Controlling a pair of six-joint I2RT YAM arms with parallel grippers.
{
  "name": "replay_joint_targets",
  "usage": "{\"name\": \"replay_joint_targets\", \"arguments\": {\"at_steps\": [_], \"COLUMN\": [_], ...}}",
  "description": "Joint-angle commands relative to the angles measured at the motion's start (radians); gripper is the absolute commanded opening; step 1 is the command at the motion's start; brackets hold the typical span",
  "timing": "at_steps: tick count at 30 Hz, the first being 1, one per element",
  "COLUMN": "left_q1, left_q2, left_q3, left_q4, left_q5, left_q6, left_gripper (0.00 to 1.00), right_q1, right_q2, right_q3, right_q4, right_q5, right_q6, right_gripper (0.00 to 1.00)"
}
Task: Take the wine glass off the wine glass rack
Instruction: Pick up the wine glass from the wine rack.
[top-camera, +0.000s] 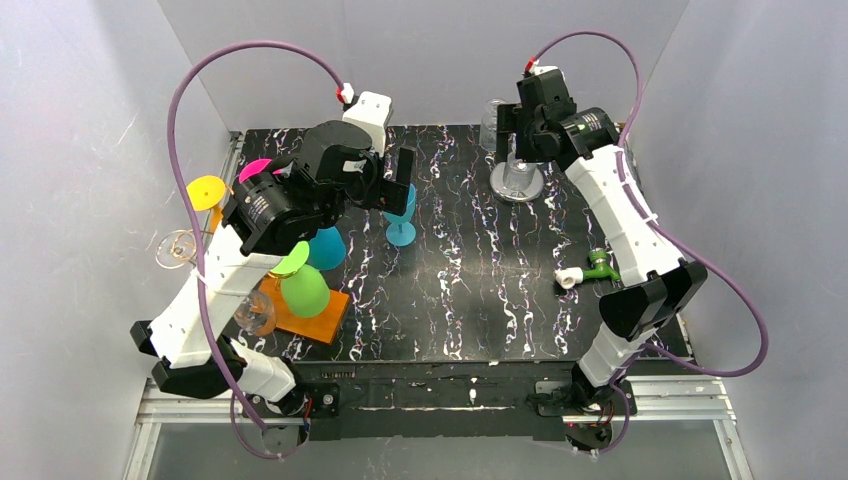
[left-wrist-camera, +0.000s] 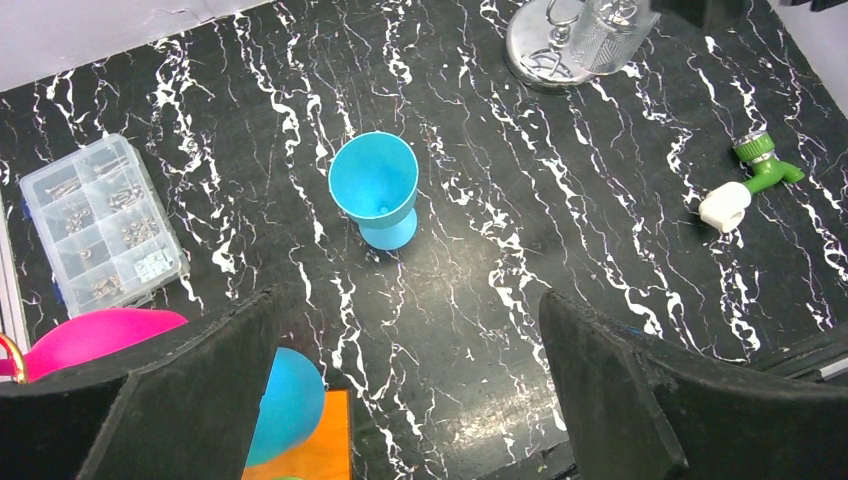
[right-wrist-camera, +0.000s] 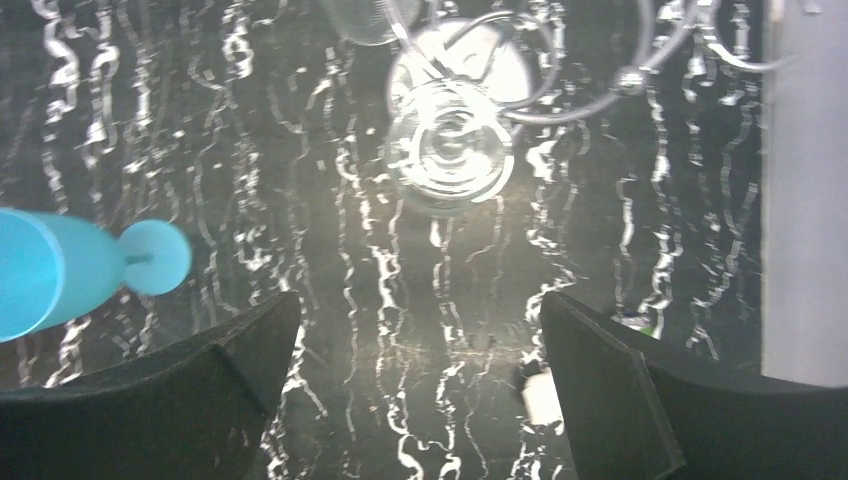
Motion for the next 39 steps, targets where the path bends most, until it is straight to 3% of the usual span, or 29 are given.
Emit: {"name": "replay_joint_targets", "arguments": {"at_steps": [1,13,26,39], "left_q1": [0.005,0.004,0.003,0.004], "left_q2": [-0.046,-0.228,-0.351,-0.382], "left_q3": [-0.003,0.026,-0.009,-0.045], "left_q4": [0.009,0.006,0.009,0.009], "left_q5": [-0.007,-0.133,-0.213,-0.239], "left_q6": [-0.004,-0.010,0.019,0.020], "left_gripper": [0.99,0.99,0.99,0.99], "right_q1": [0.018,0.190,0.388,0.438], "right_q2": [-0.010,-0.103,0.088,0.210], "right_q3": [0.052,-0.165,-0.067,0.000], "right_q4": [0.028,0.426,0.720,0.869], "right_q5": [-0.182,-0.673,-0.890,-0.955], "right_q6": [0.016,0.275,0.492,0.649], "right_gripper": [1.00,0.97,0.83,0.65]}}
